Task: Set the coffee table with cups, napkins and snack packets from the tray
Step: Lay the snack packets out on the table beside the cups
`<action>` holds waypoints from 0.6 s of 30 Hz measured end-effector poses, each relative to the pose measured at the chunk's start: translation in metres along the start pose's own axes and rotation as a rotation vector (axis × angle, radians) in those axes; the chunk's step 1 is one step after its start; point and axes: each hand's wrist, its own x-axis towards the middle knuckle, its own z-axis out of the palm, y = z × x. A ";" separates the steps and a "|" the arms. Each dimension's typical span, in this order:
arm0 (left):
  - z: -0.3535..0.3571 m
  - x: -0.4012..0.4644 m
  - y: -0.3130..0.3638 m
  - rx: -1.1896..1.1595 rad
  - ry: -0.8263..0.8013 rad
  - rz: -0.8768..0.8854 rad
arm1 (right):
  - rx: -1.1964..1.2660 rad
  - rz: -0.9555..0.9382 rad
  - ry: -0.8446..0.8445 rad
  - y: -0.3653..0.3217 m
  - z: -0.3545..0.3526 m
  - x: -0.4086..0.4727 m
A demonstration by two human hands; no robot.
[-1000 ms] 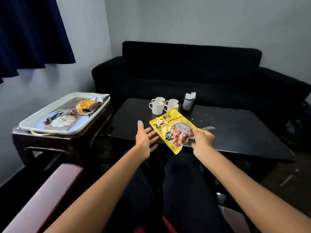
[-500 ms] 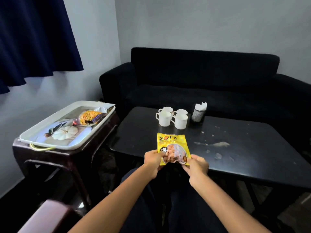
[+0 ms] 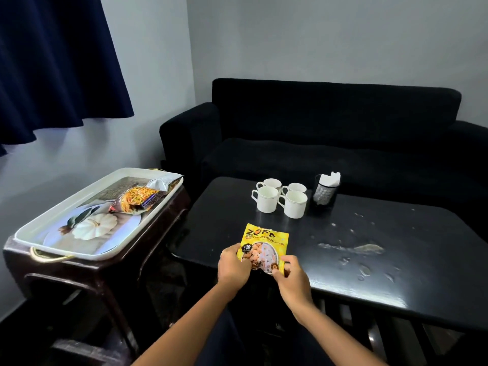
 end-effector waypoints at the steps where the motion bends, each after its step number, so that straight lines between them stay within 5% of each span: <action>1: 0.001 0.000 -0.003 0.206 0.016 0.101 | -0.067 -0.045 -0.006 0.003 0.003 0.002; 6: 0.012 0.004 -0.016 0.768 -0.070 0.519 | -0.361 -0.239 0.111 0.015 0.013 0.004; 18: 0.006 0.042 -0.027 0.910 -0.199 0.428 | -0.609 -0.293 -0.139 0.011 0.035 0.035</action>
